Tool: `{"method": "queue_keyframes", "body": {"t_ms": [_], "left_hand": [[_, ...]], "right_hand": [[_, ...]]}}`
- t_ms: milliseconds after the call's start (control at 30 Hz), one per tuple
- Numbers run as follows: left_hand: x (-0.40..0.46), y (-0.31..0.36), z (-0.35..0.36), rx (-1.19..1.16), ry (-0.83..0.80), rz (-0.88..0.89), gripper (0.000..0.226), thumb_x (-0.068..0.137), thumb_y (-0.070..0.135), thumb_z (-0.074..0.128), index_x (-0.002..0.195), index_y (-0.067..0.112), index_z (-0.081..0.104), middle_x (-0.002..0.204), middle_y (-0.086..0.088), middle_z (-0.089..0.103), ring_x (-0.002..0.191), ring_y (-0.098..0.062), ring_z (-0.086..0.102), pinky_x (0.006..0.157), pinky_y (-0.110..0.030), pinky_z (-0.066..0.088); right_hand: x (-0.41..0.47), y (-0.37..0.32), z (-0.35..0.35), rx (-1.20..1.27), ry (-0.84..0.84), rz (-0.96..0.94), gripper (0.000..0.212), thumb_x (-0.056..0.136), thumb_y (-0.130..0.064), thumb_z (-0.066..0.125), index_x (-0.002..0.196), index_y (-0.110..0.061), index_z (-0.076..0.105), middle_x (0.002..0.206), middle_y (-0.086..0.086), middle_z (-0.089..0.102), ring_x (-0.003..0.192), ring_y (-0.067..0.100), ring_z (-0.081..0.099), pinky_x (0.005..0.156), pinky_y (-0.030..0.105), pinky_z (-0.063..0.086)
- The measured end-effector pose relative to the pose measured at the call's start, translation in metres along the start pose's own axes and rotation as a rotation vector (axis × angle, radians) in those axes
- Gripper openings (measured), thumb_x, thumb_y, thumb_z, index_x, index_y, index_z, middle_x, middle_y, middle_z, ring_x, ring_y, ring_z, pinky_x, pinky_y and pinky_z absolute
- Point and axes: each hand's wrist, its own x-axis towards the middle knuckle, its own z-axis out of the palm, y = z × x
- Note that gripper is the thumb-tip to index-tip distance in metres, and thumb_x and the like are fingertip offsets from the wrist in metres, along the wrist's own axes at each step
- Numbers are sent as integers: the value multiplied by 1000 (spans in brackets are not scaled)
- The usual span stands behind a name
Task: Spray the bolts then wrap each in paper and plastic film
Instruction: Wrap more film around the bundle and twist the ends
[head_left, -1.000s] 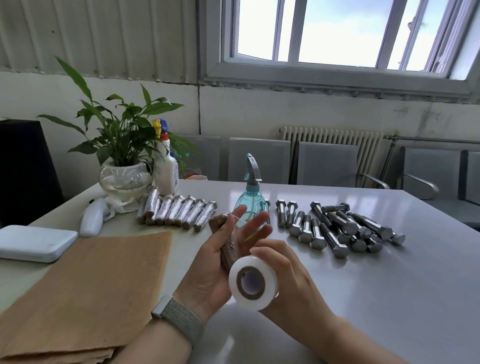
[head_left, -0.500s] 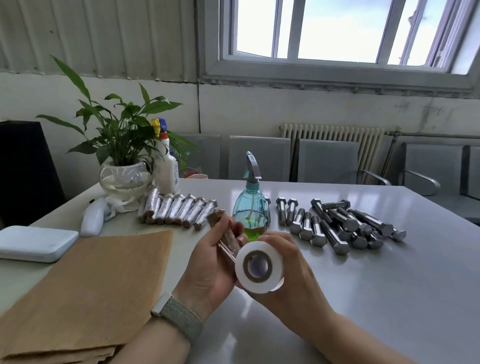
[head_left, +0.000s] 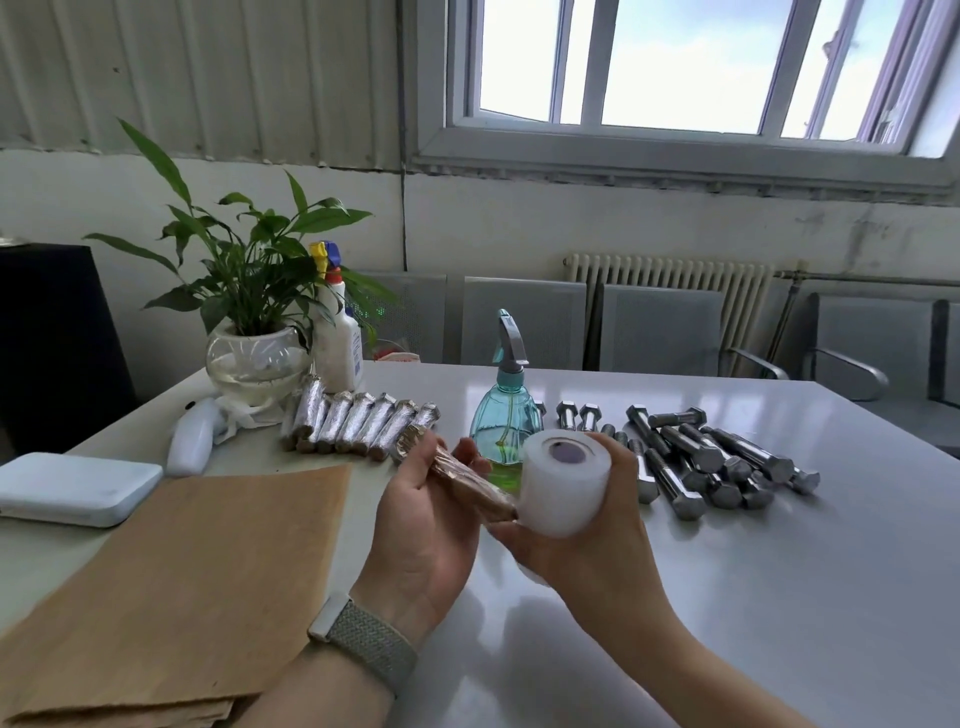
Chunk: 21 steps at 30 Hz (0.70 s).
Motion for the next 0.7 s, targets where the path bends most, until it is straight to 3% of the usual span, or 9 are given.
{"method": "queue_keyframes", "body": {"t_ms": [100, 167, 233, 300, 400, 500, 633, 700], "left_hand": [[-1, -5, 0, 225, -45, 72, 42, 95, 39, 47, 106, 2, 65, 97, -14, 72, 79, -22, 69, 68, -33, 56], [-3, -10, -1, 391, -79, 206, 39, 93, 40, 48, 119, 13, 56, 105, -16, 72, 85, -25, 71, 66, -30, 56], [-5, -15, -1, 592, -72, 340, 16, 92, 43, 49, 102, 37, 61, 95, -9, 75, 84, -25, 72, 64, -25, 54], [-5, -17, -3, 700, -43, 443, 11, 91, 46, 51, 88, 40, 60, 80, -3, 72, 77, -22, 72, 63, -24, 55], [-6, -17, -5, 790, -16, 564, 15, 92, 47, 52, 95, 33, 49, 68, 0, 62, 65, -22, 65, 65, -32, 57], [-11, -17, -2, 862, 11, 657, 25, 89, 60, 50, 87, 35, 47, 59, 3, 54, 51, -13, 54, 50, -27, 50], [-11, -17, 1, 863, 51, 591, 54, 82, 80, 40, 87, 27, 50, 52, 4, 45, 42, -14, 43, 37, -21, 36], [-10, -16, 1, 840, 63, 505, 65, 75, 87, 36, 88, 26, 54, 50, 2, 44, 39, -14, 40, 35, -21, 32]], "right_hand": [[4, 2, -6, 150, -7, 237, 80, 51, -22, 95, 103, -54, 43, 100, -15, 63, 83, -2, 65, 60, 19, 54], [6, 3, -10, 271, -29, 413, 74, 57, -14, 95, 108, -41, 48, 100, 0, 64, 76, 4, 68, 56, 23, 55], [7, 3, -13, 388, -95, 551, 80, 52, -13, 97, 118, -21, 53, 103, 12, 68, 78, 18, 69, 58, 30, 55], [5, 2, -14, 463, -191, 648, 84, 50, -14, 93, 124, -7, 54, 102, 18, 67, 80, 26, 65, 59, 35, 54], [1, 0, -12, 501, -267, 740, 79, 56, -24, 89, 124, -4, 54, 93, 17, 66, 74, 25, 64, 59, 36, 53], [-4, -5, -9, 474, -306, 795, 79, 57, -31, 87, 124, -7, 53, 96, 15, 67, 72, 23, 67, 62, 35, 53], [-8, -11, -11, 449, -372, 836, 66, 66, -37, 83, 121, -12, 57, 103, 14, 71, 83, 25, 71, 67, 35, 55], [-7, -13, -14, 468, -411, 907, 53, 75, -39, 71, 119, -11, 63, 99, 14, 73, 83, 24, 71, 73, 36, 54]]}}
